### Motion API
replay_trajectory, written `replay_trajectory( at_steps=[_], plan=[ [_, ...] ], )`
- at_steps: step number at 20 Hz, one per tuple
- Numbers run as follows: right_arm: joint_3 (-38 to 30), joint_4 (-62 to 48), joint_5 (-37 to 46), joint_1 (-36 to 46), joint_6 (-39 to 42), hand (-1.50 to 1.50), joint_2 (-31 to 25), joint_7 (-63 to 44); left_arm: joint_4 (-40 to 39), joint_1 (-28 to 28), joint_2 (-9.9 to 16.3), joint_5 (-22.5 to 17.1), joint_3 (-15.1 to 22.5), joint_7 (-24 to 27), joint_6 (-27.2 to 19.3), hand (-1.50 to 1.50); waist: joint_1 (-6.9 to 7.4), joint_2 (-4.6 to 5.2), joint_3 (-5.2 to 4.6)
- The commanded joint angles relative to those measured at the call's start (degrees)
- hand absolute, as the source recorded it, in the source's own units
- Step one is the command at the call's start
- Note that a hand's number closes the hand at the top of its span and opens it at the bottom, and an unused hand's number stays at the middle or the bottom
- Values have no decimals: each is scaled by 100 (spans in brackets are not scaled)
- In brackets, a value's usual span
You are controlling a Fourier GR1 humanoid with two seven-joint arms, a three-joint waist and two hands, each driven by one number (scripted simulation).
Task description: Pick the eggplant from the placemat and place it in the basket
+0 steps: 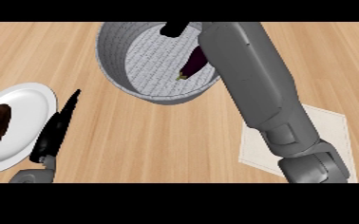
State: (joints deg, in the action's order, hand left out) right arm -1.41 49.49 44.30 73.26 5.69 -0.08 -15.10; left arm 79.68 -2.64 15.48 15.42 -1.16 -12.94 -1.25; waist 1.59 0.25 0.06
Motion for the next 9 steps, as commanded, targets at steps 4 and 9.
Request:
replay_trajectory(
  at_steps=[4,9],
  plan=[
    [-737,-343,-422,-56,-1208,-150,-20,28,148,88,161,-131,-166,-133,194,0,-21,-4,-5],
    [-1213,-246,-702,-82,-1188,-150,-389,-589,349,150,-121,152,49,-309,-116,0,-105,-29,-4]
  ],
)
